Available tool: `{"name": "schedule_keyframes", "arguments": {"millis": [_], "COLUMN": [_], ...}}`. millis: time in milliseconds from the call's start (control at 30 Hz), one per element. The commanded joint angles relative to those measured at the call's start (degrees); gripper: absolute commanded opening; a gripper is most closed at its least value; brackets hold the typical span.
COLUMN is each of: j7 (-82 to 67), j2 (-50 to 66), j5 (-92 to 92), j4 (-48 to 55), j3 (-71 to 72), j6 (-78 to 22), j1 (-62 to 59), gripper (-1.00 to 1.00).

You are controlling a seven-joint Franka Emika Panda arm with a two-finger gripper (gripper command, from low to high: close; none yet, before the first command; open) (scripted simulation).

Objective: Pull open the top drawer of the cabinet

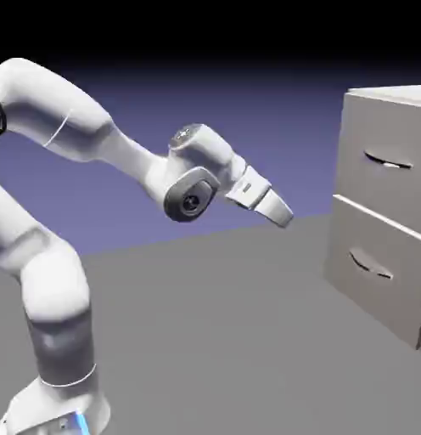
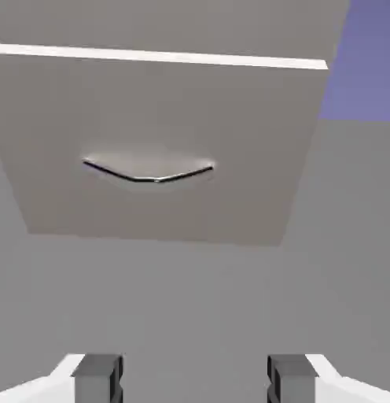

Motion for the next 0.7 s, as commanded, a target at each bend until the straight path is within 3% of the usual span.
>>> {"name": "schedule_keyframes", "arguments": {"millis": [0,667], "j7": [-0.20,-4.20], "j2": [-0.42,-8.82], "j5": [2.50,52.33], "j4": [0.94,19.75], "j3": [1.39,29.21], "j6": [-0.27,-5.59], "j1": [-1.62,-33.90], "gripper": [0.00,0.00]}}
